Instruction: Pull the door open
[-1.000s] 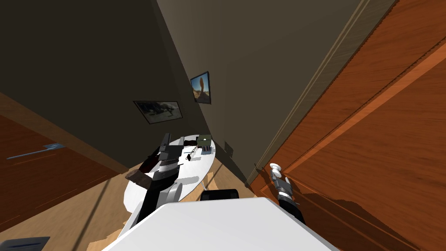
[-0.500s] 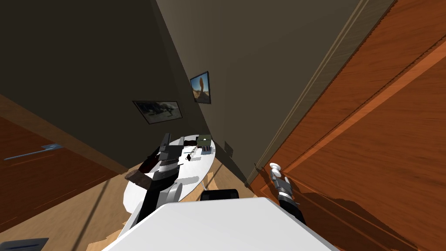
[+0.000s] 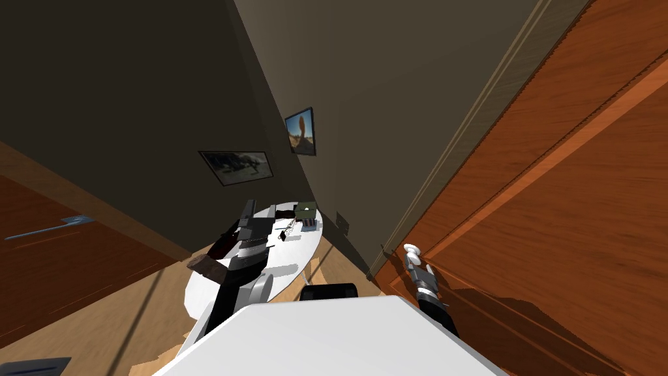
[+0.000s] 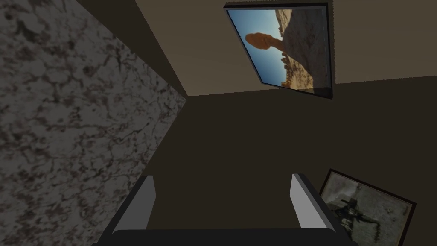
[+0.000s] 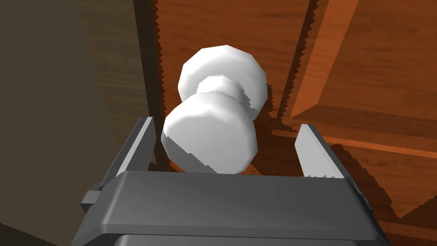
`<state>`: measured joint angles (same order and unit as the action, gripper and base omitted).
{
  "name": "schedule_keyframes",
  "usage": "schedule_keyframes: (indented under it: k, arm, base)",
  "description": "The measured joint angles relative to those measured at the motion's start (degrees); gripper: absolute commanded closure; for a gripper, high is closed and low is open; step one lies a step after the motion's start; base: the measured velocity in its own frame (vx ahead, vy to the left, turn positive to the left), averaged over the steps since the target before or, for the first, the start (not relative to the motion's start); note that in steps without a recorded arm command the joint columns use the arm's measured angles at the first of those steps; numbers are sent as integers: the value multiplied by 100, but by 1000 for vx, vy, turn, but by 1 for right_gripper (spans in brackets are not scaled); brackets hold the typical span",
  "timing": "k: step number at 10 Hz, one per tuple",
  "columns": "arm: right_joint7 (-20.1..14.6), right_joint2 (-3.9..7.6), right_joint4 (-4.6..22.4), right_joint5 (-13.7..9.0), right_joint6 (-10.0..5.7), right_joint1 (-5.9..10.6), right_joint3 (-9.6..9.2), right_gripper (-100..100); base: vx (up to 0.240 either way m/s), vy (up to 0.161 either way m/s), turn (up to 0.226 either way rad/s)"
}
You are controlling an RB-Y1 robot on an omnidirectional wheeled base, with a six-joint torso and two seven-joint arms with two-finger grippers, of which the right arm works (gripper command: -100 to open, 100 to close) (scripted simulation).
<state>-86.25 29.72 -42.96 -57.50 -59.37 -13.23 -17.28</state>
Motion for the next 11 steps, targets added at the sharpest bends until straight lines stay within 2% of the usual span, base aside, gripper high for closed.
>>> schedule_keyframes:
  k: [5,7,11]
  arm:
    - [0,0,0,0,0,0,0,-100]
    - [-141,39,87,113,-32,24,-48,-100]
    - [-172,45,106,132,-39,32,-56,-100]
  base:
    - [-2,4,-10]
    - [-3,4,-11]
    - [0,0,1]
